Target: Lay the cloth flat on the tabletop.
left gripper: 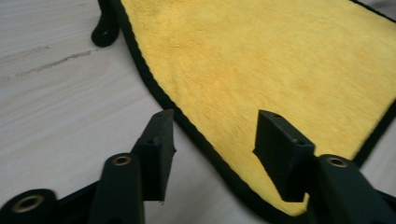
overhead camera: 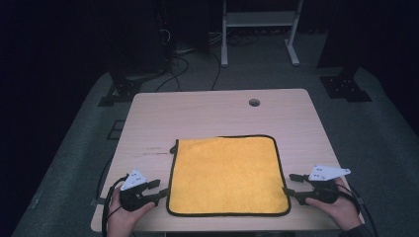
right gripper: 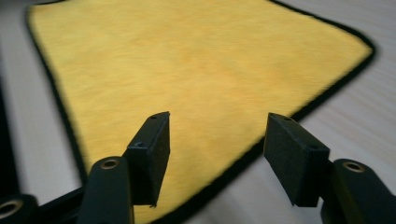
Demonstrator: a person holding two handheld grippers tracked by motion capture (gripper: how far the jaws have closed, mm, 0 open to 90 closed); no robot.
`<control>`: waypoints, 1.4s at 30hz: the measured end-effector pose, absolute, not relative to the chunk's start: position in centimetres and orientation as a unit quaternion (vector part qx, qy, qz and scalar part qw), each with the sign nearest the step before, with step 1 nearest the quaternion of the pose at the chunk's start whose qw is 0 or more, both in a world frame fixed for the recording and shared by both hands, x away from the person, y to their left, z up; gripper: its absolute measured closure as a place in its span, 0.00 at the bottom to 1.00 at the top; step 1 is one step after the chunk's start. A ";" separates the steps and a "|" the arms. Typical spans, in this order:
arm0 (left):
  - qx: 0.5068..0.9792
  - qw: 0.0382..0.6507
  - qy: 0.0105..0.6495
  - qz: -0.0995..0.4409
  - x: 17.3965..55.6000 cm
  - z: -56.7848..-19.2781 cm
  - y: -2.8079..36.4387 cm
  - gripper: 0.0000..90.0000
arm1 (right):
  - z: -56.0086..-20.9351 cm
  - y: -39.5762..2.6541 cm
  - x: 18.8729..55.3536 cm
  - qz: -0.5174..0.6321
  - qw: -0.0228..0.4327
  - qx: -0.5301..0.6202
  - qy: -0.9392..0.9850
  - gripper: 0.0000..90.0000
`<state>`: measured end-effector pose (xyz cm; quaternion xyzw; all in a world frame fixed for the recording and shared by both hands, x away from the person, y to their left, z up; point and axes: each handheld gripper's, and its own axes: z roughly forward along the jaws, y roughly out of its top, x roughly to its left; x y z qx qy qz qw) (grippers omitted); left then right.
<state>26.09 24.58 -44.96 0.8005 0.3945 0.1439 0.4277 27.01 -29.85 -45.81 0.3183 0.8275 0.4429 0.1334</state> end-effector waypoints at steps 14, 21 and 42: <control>0.808 0.390 0.413 0.156 32.0 -46.8 24.3 0.29 | -47.9 -32.4 31.0 0.369 0.180 0.408 0.816 0.27; 0.810 0.361 0.430 0.170 32.8 -47.7 25.0 0.23 | -48.5 -33.4 31.4 0.356 0.187 0.434 0.806 0.23; 0.795 0.359 0.448 0.197 32.4 -48.1 26.2 0.18 | -48.6 -33.7 31.4 0.359 0.189 0.442 0.800 0.21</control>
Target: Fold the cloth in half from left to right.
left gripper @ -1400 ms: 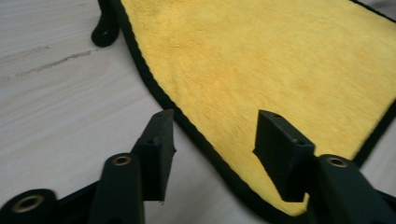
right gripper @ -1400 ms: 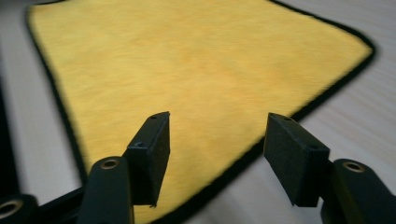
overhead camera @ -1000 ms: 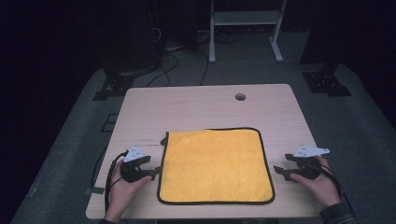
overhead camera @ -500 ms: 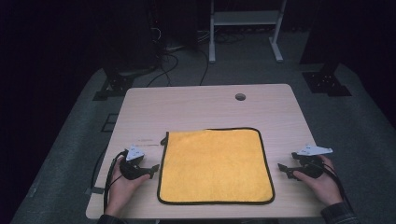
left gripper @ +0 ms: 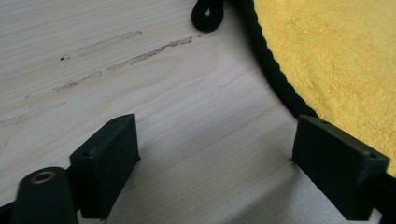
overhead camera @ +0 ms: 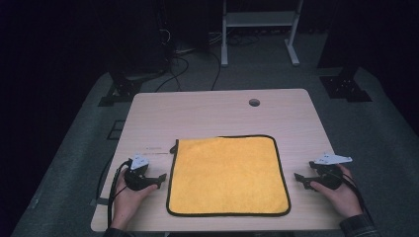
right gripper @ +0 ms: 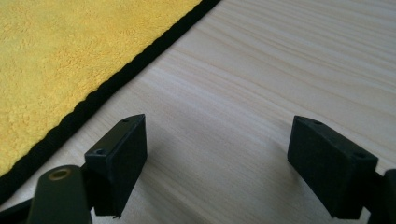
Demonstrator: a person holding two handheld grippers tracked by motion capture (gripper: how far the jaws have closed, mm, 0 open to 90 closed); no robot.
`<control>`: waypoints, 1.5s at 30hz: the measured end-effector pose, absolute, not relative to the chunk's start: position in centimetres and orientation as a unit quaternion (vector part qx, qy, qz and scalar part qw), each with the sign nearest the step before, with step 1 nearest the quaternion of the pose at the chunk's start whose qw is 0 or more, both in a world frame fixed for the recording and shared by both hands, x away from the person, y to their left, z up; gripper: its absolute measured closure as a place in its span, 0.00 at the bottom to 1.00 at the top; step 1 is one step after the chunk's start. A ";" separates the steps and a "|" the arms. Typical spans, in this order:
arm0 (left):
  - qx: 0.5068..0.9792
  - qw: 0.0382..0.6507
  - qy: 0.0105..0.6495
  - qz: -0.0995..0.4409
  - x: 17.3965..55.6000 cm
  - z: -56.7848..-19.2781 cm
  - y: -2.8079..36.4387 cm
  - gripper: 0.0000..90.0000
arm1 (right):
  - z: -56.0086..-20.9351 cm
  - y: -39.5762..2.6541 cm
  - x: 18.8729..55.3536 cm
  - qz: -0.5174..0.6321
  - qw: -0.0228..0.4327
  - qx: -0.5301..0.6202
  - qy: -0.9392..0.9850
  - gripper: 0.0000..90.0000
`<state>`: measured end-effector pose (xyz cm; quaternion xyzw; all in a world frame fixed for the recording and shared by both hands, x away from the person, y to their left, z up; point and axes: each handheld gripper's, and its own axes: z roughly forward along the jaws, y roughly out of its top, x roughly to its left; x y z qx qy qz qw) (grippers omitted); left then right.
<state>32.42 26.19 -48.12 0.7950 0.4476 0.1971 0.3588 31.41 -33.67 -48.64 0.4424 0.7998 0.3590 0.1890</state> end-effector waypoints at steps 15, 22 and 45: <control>0.792 0.403 0.432 0.156 32.9 -47.0 25.0 0.47 | -48.6 -33.7 31.4 0.359 0.188 0.442 0.800 0.21; 0.799 0.402 0.422 0.147 33.5 -47.5 23.8 0.50 | -48.6 -33.7 31.4 0.360 0.188 0.440 0.801 0.21; 0.805 0.402 0.411 0.146 33.7 -48.0 20.9 0.95 | -48.6 -33.7 31.4 0.359 0.188 0.440 0.801 0.21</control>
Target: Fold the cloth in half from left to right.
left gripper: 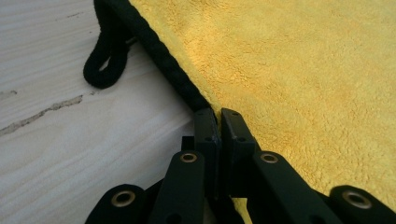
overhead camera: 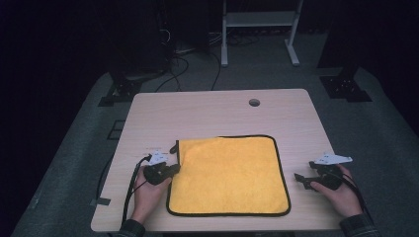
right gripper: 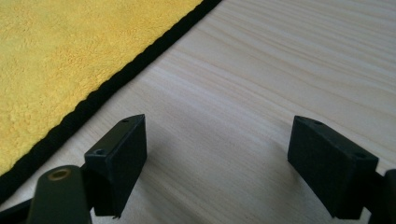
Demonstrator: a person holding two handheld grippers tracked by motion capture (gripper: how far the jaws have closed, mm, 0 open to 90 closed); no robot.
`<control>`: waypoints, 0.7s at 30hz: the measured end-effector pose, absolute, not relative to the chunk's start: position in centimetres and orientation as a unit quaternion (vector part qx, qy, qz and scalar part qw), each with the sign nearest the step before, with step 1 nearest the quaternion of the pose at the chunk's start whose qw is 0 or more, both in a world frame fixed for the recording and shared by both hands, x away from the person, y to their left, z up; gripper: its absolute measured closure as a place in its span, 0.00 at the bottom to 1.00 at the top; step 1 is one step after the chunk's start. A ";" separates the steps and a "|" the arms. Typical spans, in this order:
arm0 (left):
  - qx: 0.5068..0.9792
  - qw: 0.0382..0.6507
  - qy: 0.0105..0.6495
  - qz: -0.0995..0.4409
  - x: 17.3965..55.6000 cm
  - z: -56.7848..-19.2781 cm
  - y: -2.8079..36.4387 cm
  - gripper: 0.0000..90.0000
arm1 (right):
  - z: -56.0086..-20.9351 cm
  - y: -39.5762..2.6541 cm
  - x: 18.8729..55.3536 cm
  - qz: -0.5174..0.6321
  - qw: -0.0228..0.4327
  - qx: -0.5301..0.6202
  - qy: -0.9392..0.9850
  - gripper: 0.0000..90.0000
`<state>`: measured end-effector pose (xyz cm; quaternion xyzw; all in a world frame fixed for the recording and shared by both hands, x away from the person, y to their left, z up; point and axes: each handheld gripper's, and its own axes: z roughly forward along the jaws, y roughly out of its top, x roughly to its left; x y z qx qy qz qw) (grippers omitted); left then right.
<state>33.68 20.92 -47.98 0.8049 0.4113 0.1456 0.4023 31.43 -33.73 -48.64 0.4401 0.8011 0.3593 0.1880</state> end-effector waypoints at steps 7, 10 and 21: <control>0.782 0.448 0.416 0.122 33.6 -46.6 21.6 0.96 | -48.6 -33.7 31.4 0.359 0.188 0.440 0.801 0.21; 0.777 0.468 0.405 0.115 33.6 -45.7 21.4 0.96 | -48.6 -33.7 31.4 0.359 0.188 0.440 0.801 0.21; 0.767 0.521 0.365 0.081 34.7 -43.5 17.8 0.96 | -48.6 -33.7 31.4 0.359 0.188 0.440 0.801 0.21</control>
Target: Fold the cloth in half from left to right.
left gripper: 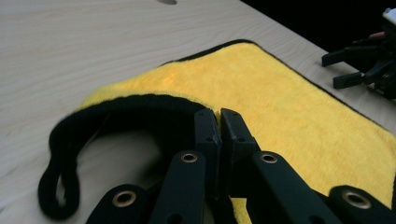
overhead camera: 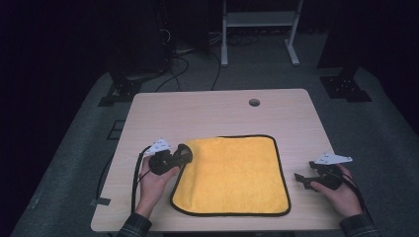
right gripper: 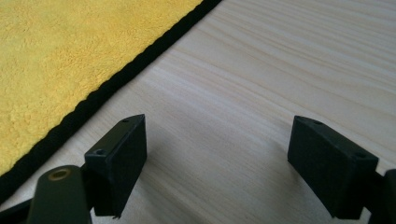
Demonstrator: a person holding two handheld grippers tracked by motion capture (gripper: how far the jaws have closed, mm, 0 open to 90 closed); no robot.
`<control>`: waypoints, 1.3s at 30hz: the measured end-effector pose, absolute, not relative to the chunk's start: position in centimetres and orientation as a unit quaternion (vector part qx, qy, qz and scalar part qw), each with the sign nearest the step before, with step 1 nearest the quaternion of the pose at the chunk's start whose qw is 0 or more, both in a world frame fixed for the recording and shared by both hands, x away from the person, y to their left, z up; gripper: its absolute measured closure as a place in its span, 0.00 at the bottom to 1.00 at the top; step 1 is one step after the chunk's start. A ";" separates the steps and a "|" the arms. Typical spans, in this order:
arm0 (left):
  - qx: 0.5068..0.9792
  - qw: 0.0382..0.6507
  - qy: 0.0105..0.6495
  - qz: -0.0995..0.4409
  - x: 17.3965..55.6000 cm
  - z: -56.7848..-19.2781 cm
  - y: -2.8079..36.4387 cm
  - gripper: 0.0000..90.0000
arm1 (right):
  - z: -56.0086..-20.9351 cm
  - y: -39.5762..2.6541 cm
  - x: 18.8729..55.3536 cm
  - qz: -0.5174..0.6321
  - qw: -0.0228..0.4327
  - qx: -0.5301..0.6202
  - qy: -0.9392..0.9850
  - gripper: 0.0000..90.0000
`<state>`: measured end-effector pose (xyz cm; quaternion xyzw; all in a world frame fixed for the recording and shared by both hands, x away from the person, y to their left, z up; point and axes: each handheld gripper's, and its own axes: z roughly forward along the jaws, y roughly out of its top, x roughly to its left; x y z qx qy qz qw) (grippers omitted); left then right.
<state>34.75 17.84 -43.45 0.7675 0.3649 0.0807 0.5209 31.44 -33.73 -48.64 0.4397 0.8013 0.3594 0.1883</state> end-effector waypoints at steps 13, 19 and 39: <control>0.785 0.526 0.324 0.045 36.3 -43.2 12.2 0.96 | -48.6 -33.7 31.4 0.359 0.188 0.440 0.801 0.21; 0.789 0.533 0.304 0.024 36.9 -42.9 9.5 0.96 | -48.6 -33.7 31.4 0.360 0.188 0.440 0.801 0.21; 0.798 0.537 0.272 -0.035 38.5 -43.9 1.8 0.96 | -48.6 -33.8 31.5 0.360 0.187 0.435 0.803 0.21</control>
